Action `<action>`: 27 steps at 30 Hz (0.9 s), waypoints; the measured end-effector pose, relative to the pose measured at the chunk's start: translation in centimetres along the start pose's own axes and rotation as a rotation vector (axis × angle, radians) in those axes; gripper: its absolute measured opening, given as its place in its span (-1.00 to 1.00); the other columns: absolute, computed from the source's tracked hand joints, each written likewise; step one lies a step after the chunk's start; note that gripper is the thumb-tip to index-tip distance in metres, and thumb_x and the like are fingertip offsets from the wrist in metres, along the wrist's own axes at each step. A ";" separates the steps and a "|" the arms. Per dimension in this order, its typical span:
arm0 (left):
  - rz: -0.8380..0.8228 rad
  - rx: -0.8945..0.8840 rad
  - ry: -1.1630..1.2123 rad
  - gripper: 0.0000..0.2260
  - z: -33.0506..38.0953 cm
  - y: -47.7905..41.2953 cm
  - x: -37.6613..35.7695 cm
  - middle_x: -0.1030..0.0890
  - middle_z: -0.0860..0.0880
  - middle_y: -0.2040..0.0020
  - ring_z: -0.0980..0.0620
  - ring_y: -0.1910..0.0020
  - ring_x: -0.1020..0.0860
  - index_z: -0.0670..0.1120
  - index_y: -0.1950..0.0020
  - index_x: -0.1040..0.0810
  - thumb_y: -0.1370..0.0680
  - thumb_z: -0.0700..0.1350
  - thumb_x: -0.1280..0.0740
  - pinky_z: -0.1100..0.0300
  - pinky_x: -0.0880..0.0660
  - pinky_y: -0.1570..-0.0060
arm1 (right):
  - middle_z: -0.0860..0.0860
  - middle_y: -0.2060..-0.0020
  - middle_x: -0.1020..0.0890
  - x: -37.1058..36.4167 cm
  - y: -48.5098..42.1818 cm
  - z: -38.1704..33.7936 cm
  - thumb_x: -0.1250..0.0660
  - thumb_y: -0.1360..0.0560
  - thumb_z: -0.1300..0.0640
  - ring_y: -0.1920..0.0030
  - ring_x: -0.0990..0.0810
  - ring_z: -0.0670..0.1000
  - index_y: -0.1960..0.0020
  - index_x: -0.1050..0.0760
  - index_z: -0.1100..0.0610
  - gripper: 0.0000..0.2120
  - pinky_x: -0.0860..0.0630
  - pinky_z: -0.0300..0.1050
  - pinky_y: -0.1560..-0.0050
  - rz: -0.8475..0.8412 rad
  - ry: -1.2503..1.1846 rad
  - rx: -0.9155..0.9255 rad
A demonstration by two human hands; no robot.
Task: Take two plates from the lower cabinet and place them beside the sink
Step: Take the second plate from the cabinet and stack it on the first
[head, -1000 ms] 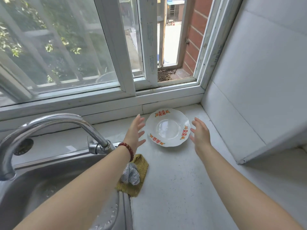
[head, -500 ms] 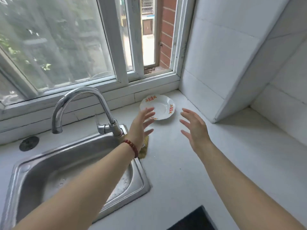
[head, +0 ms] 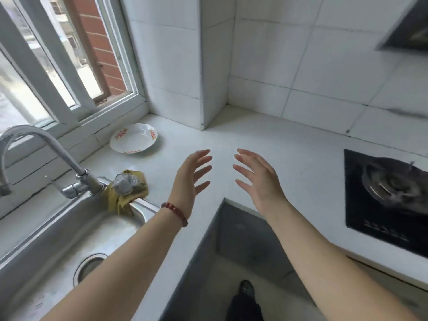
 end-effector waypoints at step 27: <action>-1.012 0.290 -0.028 -0.75 -15.8 31.3 -62.8 -0.64 0.01 -0.13 0.01 -0.16 -0.58 0.02 -0.10 -0.60 -0.54 -0.02 -0.18 0.07 -0.51 -0.04 | -0.11 -0.16 -0.61 58.4 39.6 -4.9 -0.29 -0.45 -0.02 -0.19 -0.58 -0.08 -0.06 -0.58 -0.12 -0.79 -0.48 -0.02 -0.19 0.985 -0.204 0.307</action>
Point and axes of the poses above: each hand's wrist, its own y-axis away from the middle knuckle, its own x-axis out of the back of the hand, z = x × y, the point moved 7 cm from there along -y, towards the middle knuckle
